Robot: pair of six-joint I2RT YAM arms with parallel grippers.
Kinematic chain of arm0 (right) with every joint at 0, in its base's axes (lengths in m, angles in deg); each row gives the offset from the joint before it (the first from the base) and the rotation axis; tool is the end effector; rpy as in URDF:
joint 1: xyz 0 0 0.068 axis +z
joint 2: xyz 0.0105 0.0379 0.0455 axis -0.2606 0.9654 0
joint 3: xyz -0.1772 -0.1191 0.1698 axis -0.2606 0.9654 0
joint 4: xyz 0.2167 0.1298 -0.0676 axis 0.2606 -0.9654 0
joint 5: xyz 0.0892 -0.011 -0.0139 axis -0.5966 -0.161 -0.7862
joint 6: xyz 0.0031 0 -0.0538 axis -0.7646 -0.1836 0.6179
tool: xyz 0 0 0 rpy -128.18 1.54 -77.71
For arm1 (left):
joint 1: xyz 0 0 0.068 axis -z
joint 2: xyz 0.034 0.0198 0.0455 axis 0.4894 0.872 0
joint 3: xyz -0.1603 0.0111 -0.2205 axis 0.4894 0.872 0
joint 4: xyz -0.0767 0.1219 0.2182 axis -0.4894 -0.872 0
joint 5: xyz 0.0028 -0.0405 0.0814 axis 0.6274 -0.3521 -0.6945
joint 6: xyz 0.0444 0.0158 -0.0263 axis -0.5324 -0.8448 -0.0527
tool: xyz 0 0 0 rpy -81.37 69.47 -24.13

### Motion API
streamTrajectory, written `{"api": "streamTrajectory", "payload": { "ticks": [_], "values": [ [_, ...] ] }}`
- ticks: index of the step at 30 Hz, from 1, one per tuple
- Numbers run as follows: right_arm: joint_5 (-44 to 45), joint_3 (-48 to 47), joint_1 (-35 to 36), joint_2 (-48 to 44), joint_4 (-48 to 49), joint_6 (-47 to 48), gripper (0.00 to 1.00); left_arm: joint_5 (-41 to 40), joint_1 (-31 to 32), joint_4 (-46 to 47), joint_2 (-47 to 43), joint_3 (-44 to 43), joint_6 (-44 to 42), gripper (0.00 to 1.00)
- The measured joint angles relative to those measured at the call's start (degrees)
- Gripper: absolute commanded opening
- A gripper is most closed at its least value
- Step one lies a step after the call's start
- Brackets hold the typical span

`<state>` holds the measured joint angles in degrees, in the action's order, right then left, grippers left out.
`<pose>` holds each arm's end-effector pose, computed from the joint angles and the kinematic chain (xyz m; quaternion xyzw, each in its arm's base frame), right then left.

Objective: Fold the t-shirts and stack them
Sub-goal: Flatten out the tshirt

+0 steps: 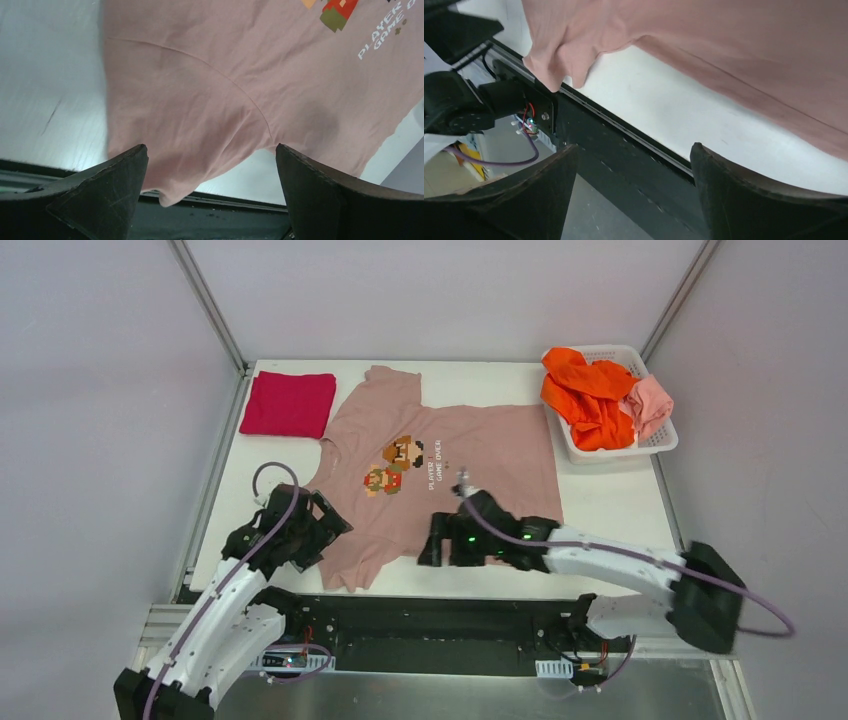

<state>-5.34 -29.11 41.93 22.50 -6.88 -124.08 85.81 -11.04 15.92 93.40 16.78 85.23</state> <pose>0.1248 0.1971 0.2405 -0.1716 0.8835 0.3399 0.2728 0.1233 -0.0408 0.2332 -0.3299 0.8742 -0.2240 0.2771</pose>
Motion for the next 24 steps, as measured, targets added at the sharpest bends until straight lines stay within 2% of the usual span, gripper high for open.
{"api": "streamTrajectory", "payload": {
  "ticks": [4, 9, 12, 16, 18, 20, 23, 24],
  "values": [
    [0.2, -5.9, 9.6, 21.7, 12.6, -0.9, 0.62, 1.7, 0.0, 8.7, 5.0, 3.5, -2.2, 0.99],
    [0.6, -13.3, 14.7, 36.0, 20.1, -2.9, 0.54, 1.7, 0.0, 15.7, 6.5, 8.0, -3.5, 0.99],
    [1.5, -14.5, 15.5, 39.1, 22.8, -4.9, 0.45, 1.5, 0.0, 19.3, 7.6, 10.7, -3.5, 0.99],
    [3.7, -15.3, 15.7, 41.2, 25.2, -8.0, 0.41, 1.4, 0.0, 21.8, 8.7, 11.6, -3.5, 0.99],
    [5.0, -15.8, 15.7, 42.0, 25.7, -9.4, 0.35, 1.0, 0.0, 23.1, 8.6, 12.2, -3.5, 0.99],
    [6.3, -16.4, 15.9, 42.8, 26.3, -10.5, 0.28, 0.8, 0.0, 24.1, 8.5, 12.6, -3.5, 0.99],
    [7.9, -17.2, 16.1, 44.2, 26.9, -12.0, 0.01, 0.3, 0.0, 26.0, 8.4, 13.4, -3.4, 0.99],
    [8.6, -17.3, 16.1, 44.5, 26.7, -12.6, 0.00, 0.0, 0.0, 26.5, 8.3, 13.6, -3.3, 0.99]
  ]
}}
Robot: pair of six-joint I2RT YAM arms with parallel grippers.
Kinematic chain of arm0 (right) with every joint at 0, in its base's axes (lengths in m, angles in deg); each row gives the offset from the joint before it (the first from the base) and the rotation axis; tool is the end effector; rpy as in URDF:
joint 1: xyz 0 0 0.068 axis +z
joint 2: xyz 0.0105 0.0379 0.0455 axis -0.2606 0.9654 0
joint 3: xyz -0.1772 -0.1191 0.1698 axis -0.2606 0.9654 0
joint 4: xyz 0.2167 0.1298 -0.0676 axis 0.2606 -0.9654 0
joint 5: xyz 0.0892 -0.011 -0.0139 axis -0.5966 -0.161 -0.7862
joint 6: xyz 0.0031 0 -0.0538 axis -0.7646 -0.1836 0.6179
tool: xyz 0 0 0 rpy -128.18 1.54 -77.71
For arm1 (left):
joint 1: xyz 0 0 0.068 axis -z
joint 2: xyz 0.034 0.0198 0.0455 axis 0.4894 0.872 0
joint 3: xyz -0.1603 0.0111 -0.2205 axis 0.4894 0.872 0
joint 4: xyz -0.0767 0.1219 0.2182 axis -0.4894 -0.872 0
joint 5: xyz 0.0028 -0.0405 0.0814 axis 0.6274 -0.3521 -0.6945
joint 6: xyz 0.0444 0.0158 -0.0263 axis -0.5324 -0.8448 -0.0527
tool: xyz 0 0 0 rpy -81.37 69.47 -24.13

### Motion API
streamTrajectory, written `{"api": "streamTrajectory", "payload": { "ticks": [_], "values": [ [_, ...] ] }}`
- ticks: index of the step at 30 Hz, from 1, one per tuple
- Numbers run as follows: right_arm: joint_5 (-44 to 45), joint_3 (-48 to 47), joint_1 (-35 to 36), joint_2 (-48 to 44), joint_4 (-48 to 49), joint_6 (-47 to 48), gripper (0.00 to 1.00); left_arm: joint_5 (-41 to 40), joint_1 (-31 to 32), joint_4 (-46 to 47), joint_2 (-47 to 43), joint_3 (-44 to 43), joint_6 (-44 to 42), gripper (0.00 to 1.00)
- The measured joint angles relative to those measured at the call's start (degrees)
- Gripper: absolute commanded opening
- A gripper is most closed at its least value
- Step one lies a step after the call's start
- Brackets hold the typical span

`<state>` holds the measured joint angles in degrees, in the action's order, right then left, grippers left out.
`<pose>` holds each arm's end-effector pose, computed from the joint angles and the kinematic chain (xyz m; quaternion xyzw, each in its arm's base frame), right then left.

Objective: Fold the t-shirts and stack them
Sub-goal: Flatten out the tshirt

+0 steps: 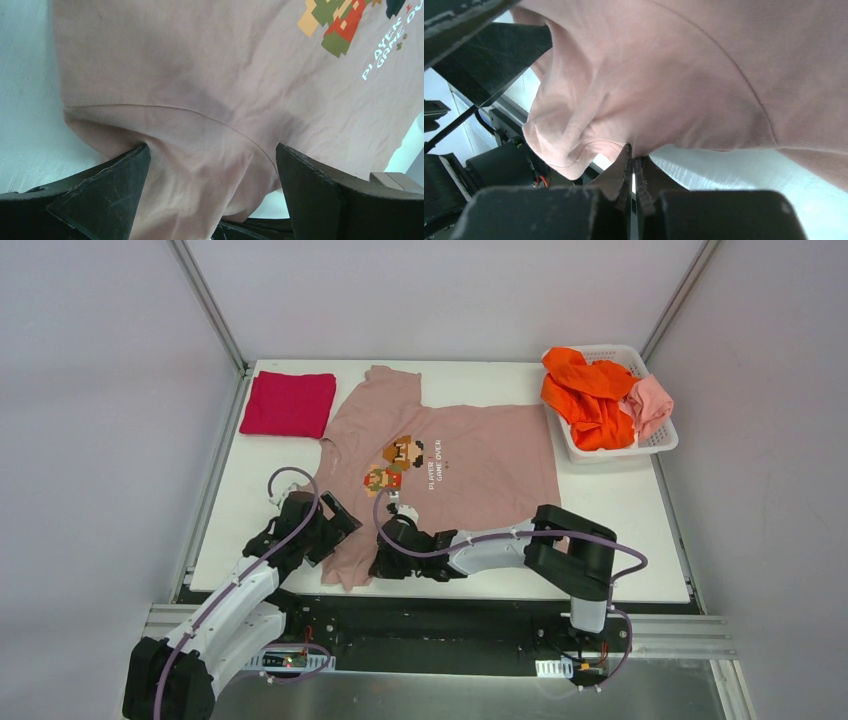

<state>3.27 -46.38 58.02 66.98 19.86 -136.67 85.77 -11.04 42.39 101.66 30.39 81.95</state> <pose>0.1148 0.3688 0.1484 -0.1670 0.8861 0.3611 0.2377 0.1514 -0.0500 0.1724 -0.2999 0.8690 -0.2383 0.3132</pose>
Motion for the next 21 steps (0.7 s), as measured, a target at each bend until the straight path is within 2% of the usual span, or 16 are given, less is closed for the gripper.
{"api": "streamTrajectory", "payload": {
  "ticks": [4, 11, 12, 14, 15, 18, 21],
  "values": [
    [0.3, -1.1, 0.0, 0.0, -3.7, -1.4, 0.00, -0.9, 0.0, 1.1, -0.5, 0.6, 0.3, 0.99],
    [-4.1, -5.8, -0.3, -2.0, -22.9, 0.4, 0.00, -3.2, 0.0, -2.0, 1.0, -0.8, 2.1, 0.99],
    [-4.5, -6.1, -0.6, -2.3, -25.1, 0.8, 0.03, -3.7, 0.0, -3.5, 1.4, -1.5, 2.5, 0.99],
    [-5.0, -6.2, -1.2, -3.1, -28.4, 1.3, 0.18, -4.4, 0.0, -6.2, 1.8, -2.6, 2.8, 0.99],
    [-5.2, -6.2, -1.5, -3.4, -29.5, 1.5, 0.22, -4.5, 0.0, -7.3, 1.8, -3.0, 2.8, 0.99],
    [-7.5, -6.2, -2.4, -4.3, -32.0, 3.9, 0.47, -4.7, 0.0, -10.9, 1.0, -3.8, 2.3, 0.99],
    [-10.4, -6.2, -2.5, -4.9, -33.1, 6.9, 0.60, -3.8, 0.0, -14.8, -0.9, -4.5, 0.5, 0.99]
  ]
}}
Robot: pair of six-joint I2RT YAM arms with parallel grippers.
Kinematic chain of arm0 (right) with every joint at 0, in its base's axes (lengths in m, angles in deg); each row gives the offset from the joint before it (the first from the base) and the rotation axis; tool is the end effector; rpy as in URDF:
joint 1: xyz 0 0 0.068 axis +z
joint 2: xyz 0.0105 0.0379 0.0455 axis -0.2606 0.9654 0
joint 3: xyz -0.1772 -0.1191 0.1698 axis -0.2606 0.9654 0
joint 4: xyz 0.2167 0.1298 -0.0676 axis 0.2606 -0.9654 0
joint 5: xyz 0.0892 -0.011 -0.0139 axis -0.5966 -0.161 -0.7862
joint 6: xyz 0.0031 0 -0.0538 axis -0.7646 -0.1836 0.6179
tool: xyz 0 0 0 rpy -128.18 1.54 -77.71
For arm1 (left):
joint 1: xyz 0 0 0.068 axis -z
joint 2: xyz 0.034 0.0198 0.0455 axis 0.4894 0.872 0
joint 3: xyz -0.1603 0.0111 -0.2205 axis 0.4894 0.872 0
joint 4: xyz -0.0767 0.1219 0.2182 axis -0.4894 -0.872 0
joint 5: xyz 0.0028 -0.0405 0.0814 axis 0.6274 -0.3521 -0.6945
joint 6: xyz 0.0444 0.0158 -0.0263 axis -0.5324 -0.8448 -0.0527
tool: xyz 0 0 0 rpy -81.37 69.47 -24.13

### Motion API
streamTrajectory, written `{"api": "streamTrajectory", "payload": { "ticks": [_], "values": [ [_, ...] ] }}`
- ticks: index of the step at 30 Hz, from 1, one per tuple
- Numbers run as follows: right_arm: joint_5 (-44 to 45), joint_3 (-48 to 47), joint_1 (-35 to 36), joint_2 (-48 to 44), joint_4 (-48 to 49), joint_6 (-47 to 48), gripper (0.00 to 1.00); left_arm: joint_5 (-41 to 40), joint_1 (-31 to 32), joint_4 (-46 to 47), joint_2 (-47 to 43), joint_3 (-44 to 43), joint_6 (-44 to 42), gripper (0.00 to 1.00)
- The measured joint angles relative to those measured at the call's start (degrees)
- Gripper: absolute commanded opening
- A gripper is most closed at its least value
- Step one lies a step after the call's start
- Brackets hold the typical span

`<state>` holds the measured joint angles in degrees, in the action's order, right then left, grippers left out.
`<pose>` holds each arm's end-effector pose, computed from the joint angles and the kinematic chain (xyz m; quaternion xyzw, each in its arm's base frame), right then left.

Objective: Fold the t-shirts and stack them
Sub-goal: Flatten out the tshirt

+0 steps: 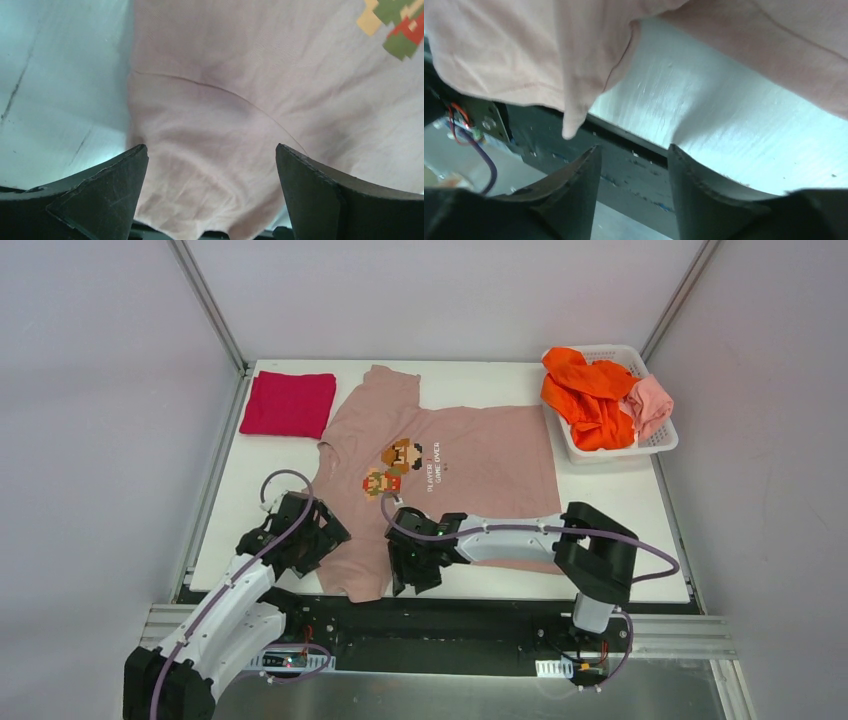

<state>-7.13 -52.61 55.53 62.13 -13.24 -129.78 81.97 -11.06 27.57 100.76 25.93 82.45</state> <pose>0.1151 0.3384 0.1690 -0.2456 0.9351 0.2367 0.0962 0.1401 -0.0437 0.1808 -0.3233 0.8914 -0.1675 0.2700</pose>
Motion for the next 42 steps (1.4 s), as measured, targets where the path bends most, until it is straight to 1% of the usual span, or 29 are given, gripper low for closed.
{"api": "streamTrajectory", "payload": {
  "ticks": [4, 7, 8, 12, 16, 21, 24, 27, 31, 33, 36, 38, 42],
  "values": [
    [-1.2, 0.1, -0.9, -3.9, -1.8, 2.8, 0.80, 2.0, -0.3, -4.5, -3.7, -2.6, -1.4, 0.99],
    [-0.9, 1.2, -3.6, -9.5, -1.6, 3.5, 0.96, 3.1, -0.3, -6.6, -6.4, -5.2, -1.9, 0.99],
    [-0.5, 1.9, -5.9, -12.0, -1.6, 3.9, 0.99, 3.7, -0.3, -7.0, -7.1, -6.1, -2.1, 0.99],
    [2.1, 5.4, -12.5, -20.7, -1.5, 4.9, 0.99, 6.8, -0.3, -7.4, -7.3, -8.2, -2.8, 0.99],
    [6.4, 8.5, -21.0, -27.0, -1.9, 6.4, 0.99, 8.0, -0.3, -7.3, -2.7, -10.4, -4.8, 0.99],
    [13.7, 10.3, -29.8, -29.6, -2.4, 9.3, 0.99, 9.1, -0.3, -4.3, 5.3, -15.5, -7.4, 0.99],
    [16.1, 12.3, -32.5, -30.8, -3.0, 10.8, 1.00, 10.7, -0.3, 0.2, 10.5, -16.6, -8.6, 0.99],
    [17.7, 14.0, -34.6, -31.4, -4.3, 11.3, 0.99, 11.0, -0.3, 2.4, 15.4, -17.0, -9.6, 0.99],
    [17.8, 16.5, -41.1, -31.5, -5.5, 11.9, 0.99, 8.3, -0.3, 4.2, 19.6, -17.2, -10.3, 0.99],
    [17.6, 17.4, -44.5, -31.5, -5.6, 12.6, 0.99, 6.2, -0.3, 4.3, 21.4, -18.7, -11.2, 0.99],
    [16.0, 17.4, -48.9, -30.9, -4.8, 13.9, 0.99, 5.3, -0.3, 5.8, 27.6, -25.4, -13.4, 0.99],
    [15.1, 16.7, -49.9, -29.2, -3.6, 14.8, 0.99, 4.9, -0.3, 8.5, 33.4, -31.3, -15.3, 0.99],
    [14.6, 13.5, -50.8, -21.9, -1.2, 16.2, 0.99, 2.6, -0.7, 12.0, 45.9, -43.0, -18.9, 0.99]
  ]
}}
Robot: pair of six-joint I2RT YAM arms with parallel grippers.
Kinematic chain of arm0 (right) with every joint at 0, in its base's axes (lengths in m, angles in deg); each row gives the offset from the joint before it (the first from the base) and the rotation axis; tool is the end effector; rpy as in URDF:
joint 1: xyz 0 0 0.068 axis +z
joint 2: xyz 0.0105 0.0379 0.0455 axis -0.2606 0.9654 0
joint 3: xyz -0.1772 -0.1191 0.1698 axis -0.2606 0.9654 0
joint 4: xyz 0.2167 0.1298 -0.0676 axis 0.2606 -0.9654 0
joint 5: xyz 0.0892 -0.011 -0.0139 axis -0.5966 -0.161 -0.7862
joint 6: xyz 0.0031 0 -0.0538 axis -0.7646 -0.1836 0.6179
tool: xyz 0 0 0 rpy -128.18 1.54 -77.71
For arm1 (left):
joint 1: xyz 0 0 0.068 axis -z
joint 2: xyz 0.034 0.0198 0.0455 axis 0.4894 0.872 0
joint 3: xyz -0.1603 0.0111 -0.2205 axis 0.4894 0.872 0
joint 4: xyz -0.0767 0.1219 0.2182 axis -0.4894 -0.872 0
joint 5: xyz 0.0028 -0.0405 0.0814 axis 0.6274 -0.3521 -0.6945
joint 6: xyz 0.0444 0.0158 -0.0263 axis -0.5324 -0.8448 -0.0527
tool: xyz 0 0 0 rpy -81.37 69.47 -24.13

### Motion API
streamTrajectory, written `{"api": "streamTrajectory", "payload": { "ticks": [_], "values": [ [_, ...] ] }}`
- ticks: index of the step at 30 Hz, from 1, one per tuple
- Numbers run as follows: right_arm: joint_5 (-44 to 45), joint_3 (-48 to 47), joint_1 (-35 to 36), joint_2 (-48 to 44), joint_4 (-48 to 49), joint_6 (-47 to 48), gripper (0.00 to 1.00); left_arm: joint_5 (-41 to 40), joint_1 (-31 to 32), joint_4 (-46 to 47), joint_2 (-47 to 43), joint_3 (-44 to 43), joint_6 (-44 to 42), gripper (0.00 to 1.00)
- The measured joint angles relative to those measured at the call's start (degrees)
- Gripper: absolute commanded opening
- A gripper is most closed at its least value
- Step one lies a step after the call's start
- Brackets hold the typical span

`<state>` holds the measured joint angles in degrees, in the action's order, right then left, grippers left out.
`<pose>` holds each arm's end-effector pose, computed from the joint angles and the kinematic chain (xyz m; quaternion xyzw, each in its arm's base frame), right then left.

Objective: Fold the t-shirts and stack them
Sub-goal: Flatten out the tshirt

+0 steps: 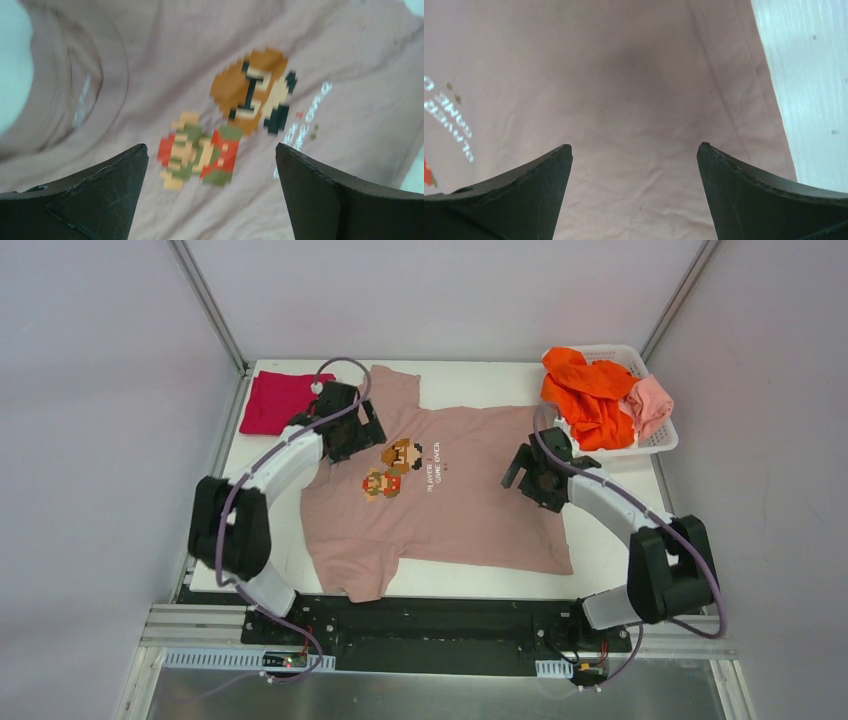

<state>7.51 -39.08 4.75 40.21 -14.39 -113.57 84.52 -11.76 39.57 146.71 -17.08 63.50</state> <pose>0.2668 0.0906 0.2133 0.0789 0.9445 0.0556 0.3142 0.3319 -0.1041 0.2596 -0.1668 0.9054 -0.1724 0.3503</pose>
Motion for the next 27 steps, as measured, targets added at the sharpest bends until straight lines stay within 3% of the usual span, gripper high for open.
{"api": "streamTrajectory", "payload": {
  "ticks": [6, 12, 27],
  "values": [
    [0.9, -4.0, -3.5, 10.0, 3.9, 1.6, 0.99, -0.8, -3.1, 2.1, 18.8, -16.0, -4.0, 0.99],
    [3.0, -5.6, -4.8, 13.9, 5.0, 3.3, 0.99, 0.8, -6.5, 2.5, 32.9, -27.9, -5.5, 0.99],
    [2.7, -11.8, -10.0, 19.5, 1.5, 2.2, 0.99, 3.7, -10.2, 1.2, 42.1, -40.4, -5.2, 0.99]
  ]
}}
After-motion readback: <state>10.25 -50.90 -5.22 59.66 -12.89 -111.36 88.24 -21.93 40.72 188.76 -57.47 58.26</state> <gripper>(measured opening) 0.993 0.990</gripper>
